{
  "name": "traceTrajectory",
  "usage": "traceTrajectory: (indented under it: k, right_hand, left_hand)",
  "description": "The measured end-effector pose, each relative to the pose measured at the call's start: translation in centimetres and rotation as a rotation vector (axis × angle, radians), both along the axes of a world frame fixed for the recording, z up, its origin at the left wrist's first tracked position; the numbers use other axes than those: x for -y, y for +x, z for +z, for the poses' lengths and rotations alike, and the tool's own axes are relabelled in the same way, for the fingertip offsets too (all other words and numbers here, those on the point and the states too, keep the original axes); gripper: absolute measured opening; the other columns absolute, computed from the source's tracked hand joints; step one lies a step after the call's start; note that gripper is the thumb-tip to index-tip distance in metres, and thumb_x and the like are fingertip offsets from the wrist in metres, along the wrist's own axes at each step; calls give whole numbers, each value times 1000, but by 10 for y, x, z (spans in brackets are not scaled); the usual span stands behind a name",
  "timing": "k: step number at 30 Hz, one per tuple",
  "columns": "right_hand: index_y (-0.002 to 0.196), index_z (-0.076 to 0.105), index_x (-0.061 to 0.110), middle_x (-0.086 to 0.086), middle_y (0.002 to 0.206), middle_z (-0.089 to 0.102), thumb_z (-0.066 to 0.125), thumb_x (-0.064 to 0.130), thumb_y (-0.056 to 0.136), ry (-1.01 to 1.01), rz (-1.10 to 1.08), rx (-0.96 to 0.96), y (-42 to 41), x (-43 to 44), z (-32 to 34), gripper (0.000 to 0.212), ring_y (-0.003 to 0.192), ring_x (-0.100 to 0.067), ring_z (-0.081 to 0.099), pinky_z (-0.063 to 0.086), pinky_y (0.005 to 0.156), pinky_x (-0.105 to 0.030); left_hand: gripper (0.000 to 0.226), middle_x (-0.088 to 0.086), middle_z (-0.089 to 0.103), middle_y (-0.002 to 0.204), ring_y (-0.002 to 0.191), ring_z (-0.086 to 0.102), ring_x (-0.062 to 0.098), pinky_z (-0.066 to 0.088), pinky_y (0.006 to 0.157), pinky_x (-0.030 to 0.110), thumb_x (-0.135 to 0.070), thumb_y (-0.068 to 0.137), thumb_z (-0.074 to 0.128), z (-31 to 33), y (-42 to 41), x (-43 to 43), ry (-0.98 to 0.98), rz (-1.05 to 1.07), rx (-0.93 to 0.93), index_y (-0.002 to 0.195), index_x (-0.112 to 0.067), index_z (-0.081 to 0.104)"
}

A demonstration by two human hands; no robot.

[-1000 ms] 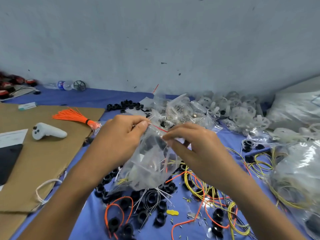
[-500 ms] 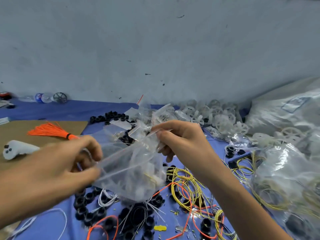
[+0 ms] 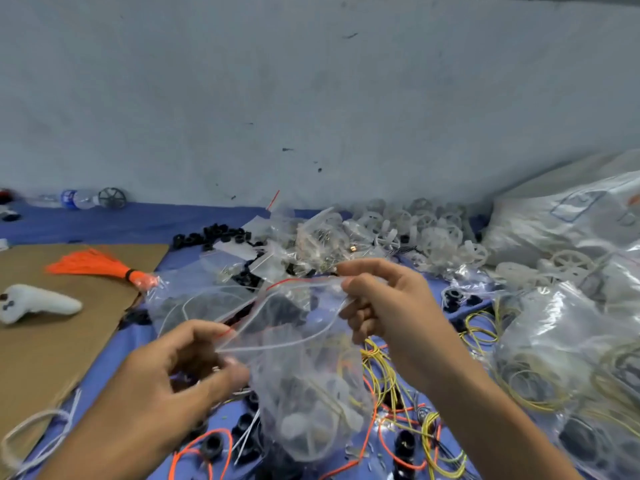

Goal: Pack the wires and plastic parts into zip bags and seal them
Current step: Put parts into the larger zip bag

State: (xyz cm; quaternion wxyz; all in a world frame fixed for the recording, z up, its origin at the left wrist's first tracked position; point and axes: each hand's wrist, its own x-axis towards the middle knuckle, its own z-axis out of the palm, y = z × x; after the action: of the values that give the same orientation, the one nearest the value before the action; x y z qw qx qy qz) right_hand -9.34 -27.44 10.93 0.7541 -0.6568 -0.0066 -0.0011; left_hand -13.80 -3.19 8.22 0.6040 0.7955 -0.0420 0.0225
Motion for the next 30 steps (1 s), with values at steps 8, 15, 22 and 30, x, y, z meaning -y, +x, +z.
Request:
traceTrajectory:
  k: [8, 15, 22, 30]
  right_hand:
    - [102, 70, 10, -13, 54, 60, 62, 3, 90, -35, -17, 23, -1, 16, -3, 17, 44, -17, 48, 43, 39, -24]
    - [93, 70, 30, 11, 54, 44, 67, 46, 88, -651, -151, 517, -3, 27, 9, 17, 51, -6, 39, 33, 50, -21]
    - [115, 64, 42, 23, 116, 55, 56, 62, 89, -1213, 405, 778, -4, -15, 35, 35, 116, -4, 44, 34, 101, -25]
    - [97, 68, 29, 14, 93, 62, 64, 39, 93, -1202, 534, 748, 3, -27, 30, 12, 89, -7, 55, 45, 81, -33]
  left_hand:
    - [20, -3, 70, 69, 50, 51, 1, 43, 50, 13, -40, 66, 76, -7, 2, 13, -22, 118, 238, 85, -37, 77]
    - [9, 3, 72, 80, 68, 65, 19, 54, 62, 27, -34, 75, 76, -17, 2, 21, -73, 122, 293, 84, -31, 77]
    - [14, 4, 66, 79, 61, 54, 22, 46, 54, 29, -38, 83, 73, -20, -1, 28, -71, 49, 309, 94, -30, 75]
    - [20, -9, 56, 68, 50, 42, 6, 35, 49, 19, -50, 82, 70, -22, -6, 27, 14, 74, 329, 96, -34, 72]
